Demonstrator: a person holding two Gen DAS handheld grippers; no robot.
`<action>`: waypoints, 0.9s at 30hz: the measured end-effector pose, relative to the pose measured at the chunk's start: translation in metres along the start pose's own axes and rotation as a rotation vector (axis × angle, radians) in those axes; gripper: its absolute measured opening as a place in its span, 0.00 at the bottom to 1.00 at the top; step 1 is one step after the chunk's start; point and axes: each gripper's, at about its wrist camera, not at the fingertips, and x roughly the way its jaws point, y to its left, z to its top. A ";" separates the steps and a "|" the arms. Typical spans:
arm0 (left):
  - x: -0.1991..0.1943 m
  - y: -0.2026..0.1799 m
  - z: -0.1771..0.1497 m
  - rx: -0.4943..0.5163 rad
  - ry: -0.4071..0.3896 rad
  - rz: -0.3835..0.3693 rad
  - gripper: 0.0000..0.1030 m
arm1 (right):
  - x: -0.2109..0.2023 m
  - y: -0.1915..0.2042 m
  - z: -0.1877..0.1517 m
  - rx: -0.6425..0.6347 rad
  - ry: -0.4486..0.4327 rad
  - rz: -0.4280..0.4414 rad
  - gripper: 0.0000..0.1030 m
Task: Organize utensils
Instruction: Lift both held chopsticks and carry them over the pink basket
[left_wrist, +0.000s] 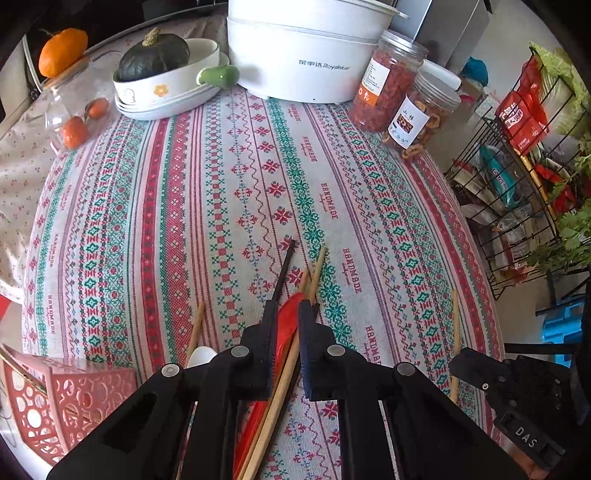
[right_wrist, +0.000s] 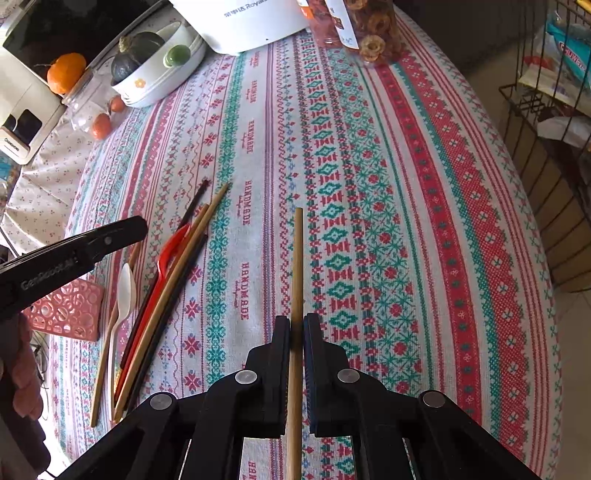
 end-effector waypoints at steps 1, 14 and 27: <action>0.006 -0.001 0.003 0.006 0.005 0.005 0.10 | 0.001 0.000 0.001 -0.002 0.000 0.002 0.05; 0.057 -0.009 0.022 0.051 0.126 0.097 0.10 | 0.002 -0.001 0.002 -0.021 0.006 0.015 0.05; -0.006 -0.006 -0.017 0.099 -0.001 0.079 0.06 | -0.021 0.008 -0.005 -0.031 -0.059 0.003 0.05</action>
